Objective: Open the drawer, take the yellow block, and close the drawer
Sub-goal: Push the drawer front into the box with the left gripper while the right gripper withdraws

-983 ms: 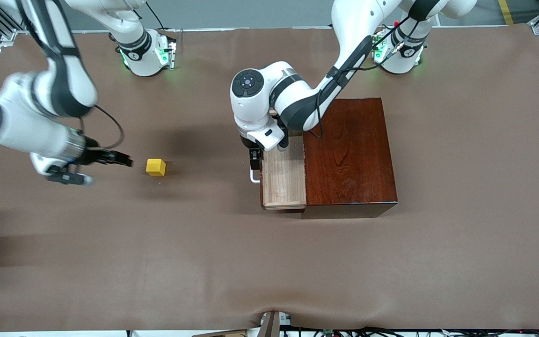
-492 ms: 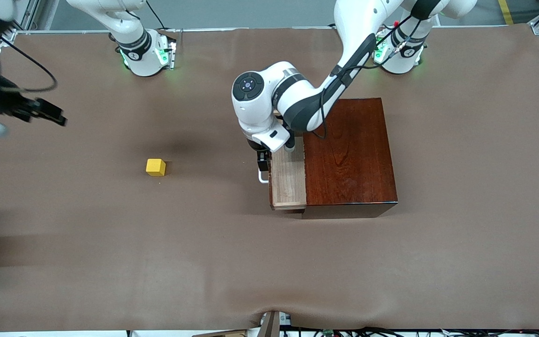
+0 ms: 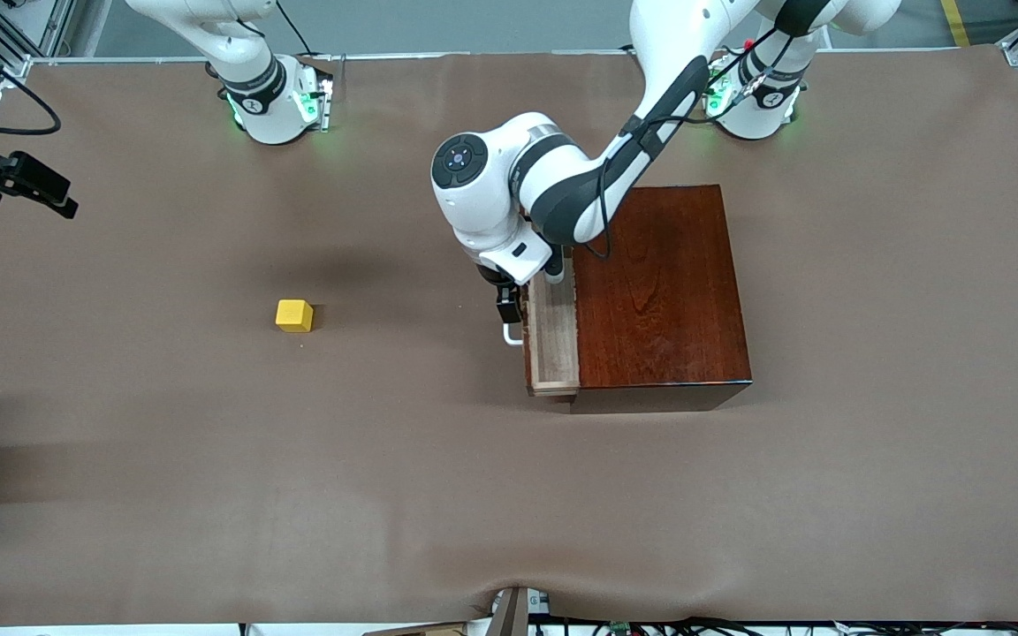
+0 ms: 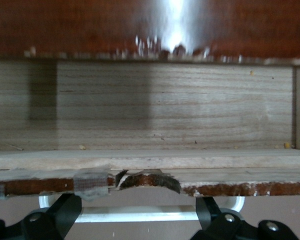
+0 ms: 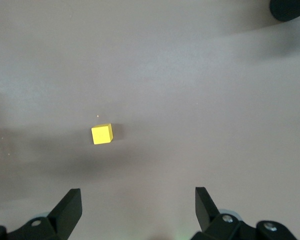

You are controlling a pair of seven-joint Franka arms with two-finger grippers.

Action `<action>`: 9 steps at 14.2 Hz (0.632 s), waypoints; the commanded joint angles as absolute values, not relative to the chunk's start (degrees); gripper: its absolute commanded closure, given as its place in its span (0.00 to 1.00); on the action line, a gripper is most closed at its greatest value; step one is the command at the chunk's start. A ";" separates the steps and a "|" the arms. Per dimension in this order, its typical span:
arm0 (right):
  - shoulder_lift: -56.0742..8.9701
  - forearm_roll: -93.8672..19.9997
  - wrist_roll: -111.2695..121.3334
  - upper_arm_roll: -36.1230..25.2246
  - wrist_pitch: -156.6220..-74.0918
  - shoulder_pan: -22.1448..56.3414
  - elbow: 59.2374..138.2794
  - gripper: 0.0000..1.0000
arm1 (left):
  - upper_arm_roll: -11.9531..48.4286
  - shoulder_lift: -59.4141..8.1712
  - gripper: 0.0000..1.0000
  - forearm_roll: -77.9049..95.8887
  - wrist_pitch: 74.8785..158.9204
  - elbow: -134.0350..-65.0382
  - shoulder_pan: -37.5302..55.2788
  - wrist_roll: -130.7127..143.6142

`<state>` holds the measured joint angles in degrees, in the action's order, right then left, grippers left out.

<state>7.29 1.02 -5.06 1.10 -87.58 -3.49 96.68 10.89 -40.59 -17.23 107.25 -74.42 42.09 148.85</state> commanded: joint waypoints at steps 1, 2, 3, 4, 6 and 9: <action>7.03 2.02 -5.10 5.35 -86.13 -6.93 95.71 0.00 | 9.40 -40.17 0.00 -21.62 102.31 -75.06 41.22 149.06; 7.03 1.76 -5.10 5.45 -86.05 -6.94 95.71 0.00 | 9.40 -40.25 0.00 -21.71 101.17 -75.15 41.31 148.98; 7.03 1.67 -4.84 5.19 -86.13 -6.77 95.80 0.00 | 9.40 -40.25 0.00 -21.71 100.29 -75.15 41.22 148.97; 7.03 1.67 -4.83 5.19 -86.13 -6.77 95.80 0.00 | 9.32 -40.34 0.00 -21.71 99.50 -75.15 41.13 148.97; 7.03 1.50 -4.83 5.19 -86.13 -6.86 95.80 0.00 | 9.32 -40.34 0.00 -21.71 98.18 -75.15 40.35 148.97; 6.94 1.32 -4.83 5.27 -86.31 -6.59 95.80 0.00 | 8.61 -40.43 0.00 -23.37 96.07 -75.41 40.34 149.32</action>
<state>7.16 1.02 -5.07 3.89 -86.92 -5.23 96.68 9.78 -40.59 -19.09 98.97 -74.19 41.33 148.81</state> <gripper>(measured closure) 0.000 0.000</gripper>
